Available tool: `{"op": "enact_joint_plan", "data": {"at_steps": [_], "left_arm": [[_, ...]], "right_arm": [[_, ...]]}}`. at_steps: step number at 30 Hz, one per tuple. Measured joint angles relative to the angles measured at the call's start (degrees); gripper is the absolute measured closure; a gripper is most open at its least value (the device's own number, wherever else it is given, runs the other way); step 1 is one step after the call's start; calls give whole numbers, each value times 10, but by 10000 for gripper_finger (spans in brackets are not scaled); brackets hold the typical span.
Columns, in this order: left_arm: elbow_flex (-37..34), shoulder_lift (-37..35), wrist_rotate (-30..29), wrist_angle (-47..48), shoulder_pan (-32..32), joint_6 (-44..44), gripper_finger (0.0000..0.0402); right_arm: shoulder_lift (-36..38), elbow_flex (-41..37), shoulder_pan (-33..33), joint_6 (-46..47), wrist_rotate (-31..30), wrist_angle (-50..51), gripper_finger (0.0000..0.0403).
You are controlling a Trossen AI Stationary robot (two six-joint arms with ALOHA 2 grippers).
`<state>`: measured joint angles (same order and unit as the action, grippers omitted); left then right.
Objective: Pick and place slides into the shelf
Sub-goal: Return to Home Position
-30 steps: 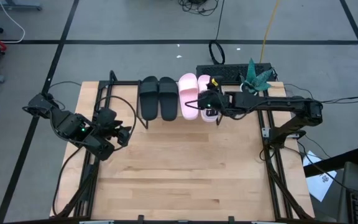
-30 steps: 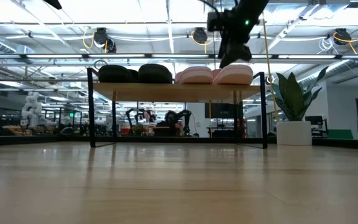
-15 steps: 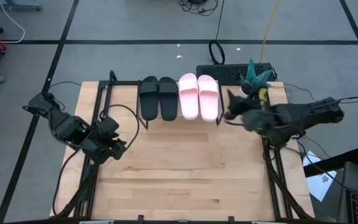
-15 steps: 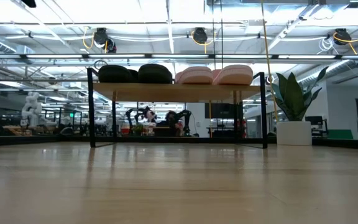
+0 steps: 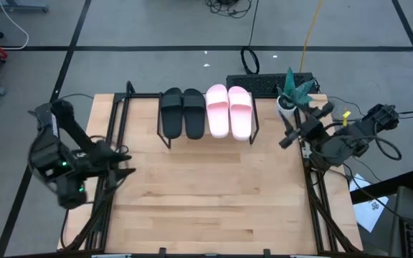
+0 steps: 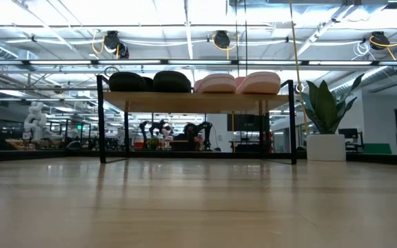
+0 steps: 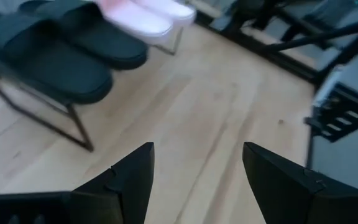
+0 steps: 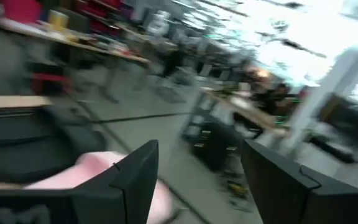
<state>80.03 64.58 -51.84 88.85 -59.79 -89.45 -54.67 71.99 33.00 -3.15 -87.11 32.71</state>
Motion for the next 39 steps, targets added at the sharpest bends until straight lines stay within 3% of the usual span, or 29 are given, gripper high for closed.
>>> {"op": "enact_joint_plan", "data": {"at_steps": [4,10,15,20,25,31,36,39], "left_arm": [[-53,-7,-44,-12,-69,-65,163],[-188,-7,-110,-145,-90,-131,163],[-285,-7,-146,-281,-52,-124,163],[-339,-12,-147,-314,11,-113,163],[-373,-64,-168,-312,63,-62,163],[-402,-208,-179,-270,69,7,163],[-404,-314,-194,-292,57,143,163],[-405,-336,-195,-324,57,206,163]], "right_arm": [[39,-76,-6,105,113,6,183],[66,-192,-49,241,258,-2,184],[56,-280,-124,246,416,-111,184],[55,-340,-236,211,539,-187,184],[87,-351,-362,165,654,-197,184],[156,-351,-479,135,756,-186,184],[233,-351,-518,164,784,-95,184],[287,-351,-515,210,798,-31,184]]}}
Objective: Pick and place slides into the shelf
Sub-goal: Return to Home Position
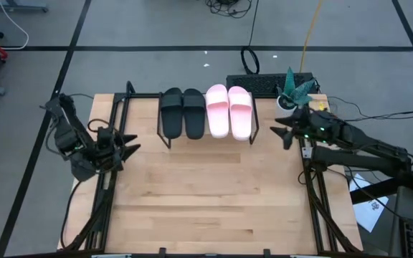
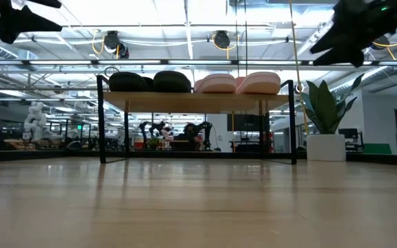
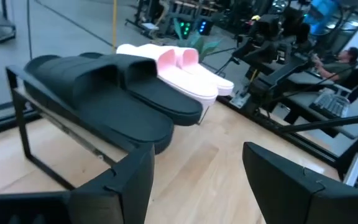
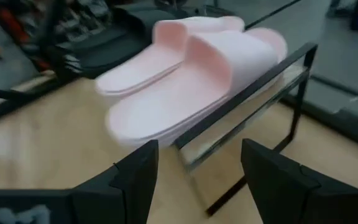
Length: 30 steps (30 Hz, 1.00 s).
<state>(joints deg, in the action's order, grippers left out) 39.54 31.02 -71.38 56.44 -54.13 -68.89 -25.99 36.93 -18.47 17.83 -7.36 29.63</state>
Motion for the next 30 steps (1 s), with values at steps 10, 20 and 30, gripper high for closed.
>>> {"op": "enact_joint_plan", "data": {"at_steps": [10,20,30], "left_arm": [[-140,33,-12,-251,0,43,163],[-222,84,-16,-429,34,99,163],[-225,75,123,-407,155,140,163]], "right_arm": [[137,-84,32,63,-16,-61,184],[139,-238,40,62,-48,-219,184],[139,-251,19,-2,-46,-210,184]]}}
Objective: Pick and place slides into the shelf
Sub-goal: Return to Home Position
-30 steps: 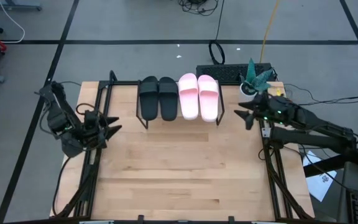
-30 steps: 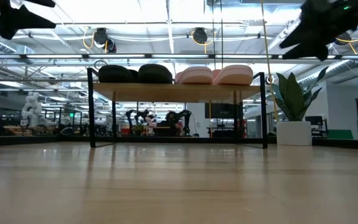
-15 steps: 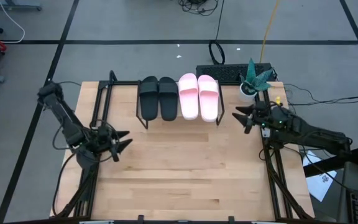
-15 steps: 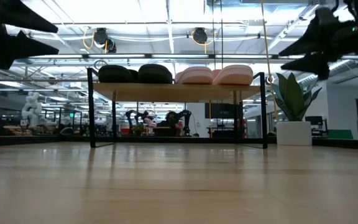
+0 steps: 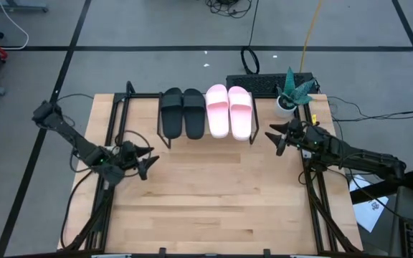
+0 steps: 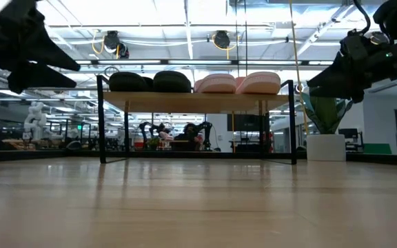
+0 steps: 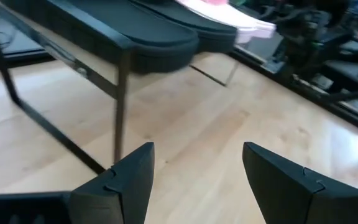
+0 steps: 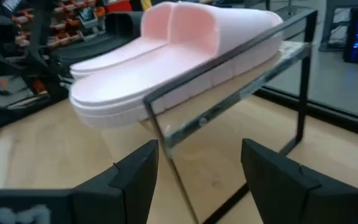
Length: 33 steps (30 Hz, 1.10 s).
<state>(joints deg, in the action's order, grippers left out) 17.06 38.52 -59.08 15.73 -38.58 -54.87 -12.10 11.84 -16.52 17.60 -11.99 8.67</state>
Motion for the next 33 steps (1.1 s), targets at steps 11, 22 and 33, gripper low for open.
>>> {"op": "enact_joint_plan", "data": {"at_steps": [11,22,33], "left_arm": [[0,-167,35,37,39,156,163],[-1,-287,51,142,39,166,163],[-113,-285,106,-14,65,199,163]], "right_arm": [[37,0,-40,-13,18,0,184],[117,0,-49,-1,34,53,184],[116,0,-49,-3,29,75,184]]}}
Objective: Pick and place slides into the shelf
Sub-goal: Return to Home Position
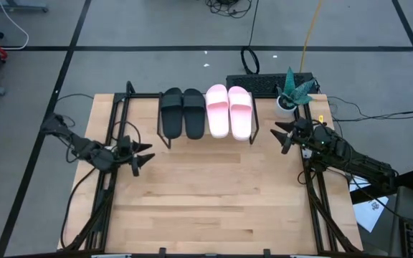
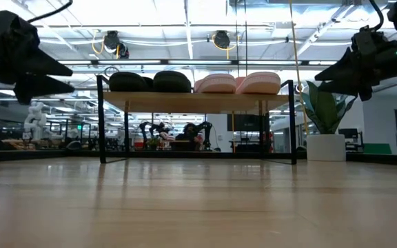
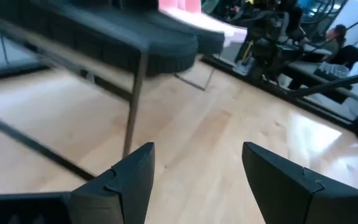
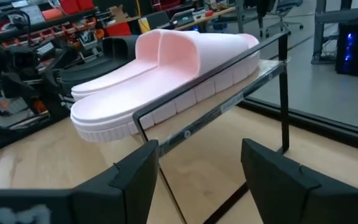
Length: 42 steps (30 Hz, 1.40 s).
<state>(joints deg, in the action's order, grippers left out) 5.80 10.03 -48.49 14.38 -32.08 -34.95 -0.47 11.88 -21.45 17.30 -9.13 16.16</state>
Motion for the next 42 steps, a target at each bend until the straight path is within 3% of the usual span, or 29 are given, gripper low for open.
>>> {"op": "enact_joint_plan", "data": {"at_steps": [9,16,26,42], "left_arm": [[4,-41,54,41,85,49,163],[4,-58,79,43,135,73,163],[4,-55,92,42,145,68,163],[4,-55,95,41,144,44,163]], "right_arm": [[0,0,-28,-28,-28,10,184],[-6,-4,-44,-7,-45,81,185],[-11,-66,-44,-35,-58,-61,211],[-35,-69,-43,-75,-57,-104,212]]}}
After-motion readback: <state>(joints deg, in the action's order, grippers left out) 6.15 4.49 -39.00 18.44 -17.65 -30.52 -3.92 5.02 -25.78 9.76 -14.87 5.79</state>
